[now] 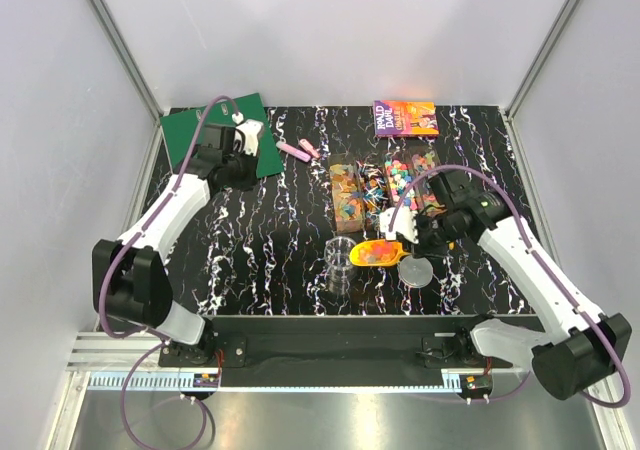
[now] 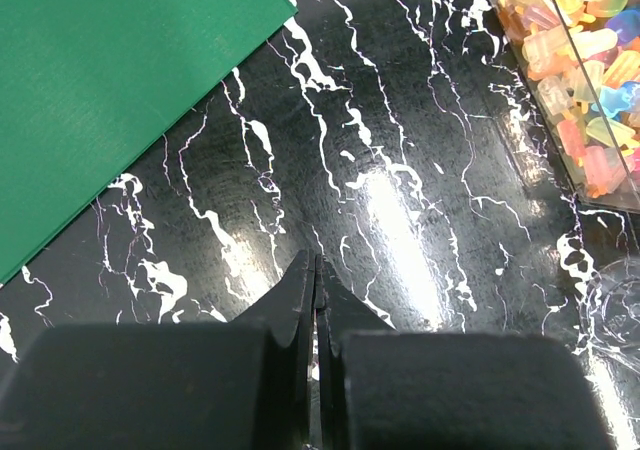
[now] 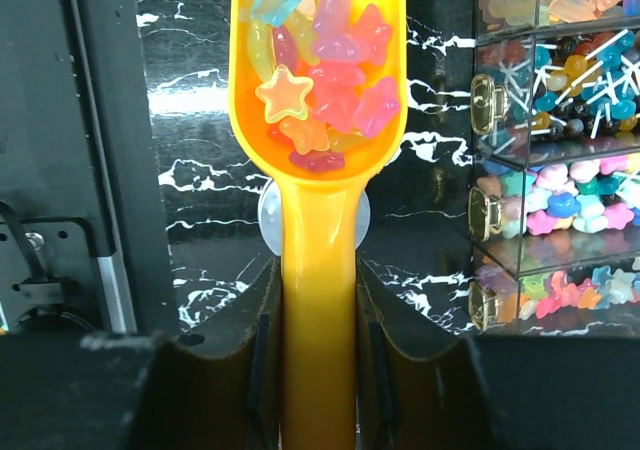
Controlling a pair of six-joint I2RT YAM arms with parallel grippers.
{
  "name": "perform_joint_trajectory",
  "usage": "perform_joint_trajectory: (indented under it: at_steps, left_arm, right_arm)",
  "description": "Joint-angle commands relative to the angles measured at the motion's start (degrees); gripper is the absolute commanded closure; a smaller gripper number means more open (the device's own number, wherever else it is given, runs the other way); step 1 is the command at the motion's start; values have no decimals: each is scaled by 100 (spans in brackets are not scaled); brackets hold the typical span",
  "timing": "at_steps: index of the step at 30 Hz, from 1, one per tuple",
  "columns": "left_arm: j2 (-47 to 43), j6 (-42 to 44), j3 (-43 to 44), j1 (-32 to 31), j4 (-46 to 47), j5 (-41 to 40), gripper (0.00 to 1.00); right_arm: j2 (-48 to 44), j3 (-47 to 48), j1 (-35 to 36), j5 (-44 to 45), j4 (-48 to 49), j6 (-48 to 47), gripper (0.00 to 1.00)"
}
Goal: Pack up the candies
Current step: Place the fake candies in the packing bottle.
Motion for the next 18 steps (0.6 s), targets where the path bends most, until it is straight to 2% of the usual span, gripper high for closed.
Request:
perform_joint_trajectory:
  at_steps: [1, 18]
  left_arm:
    - [-335, -100, -174, 45, 324, 116, 100]
    - [-801, -337, -614, 63, 605, 362, 100]
  right_arm:
    - [208, 125, 265, 199, 370, -99, 100]
    - [991, 1012, 697, 946, -96, -20, 100]
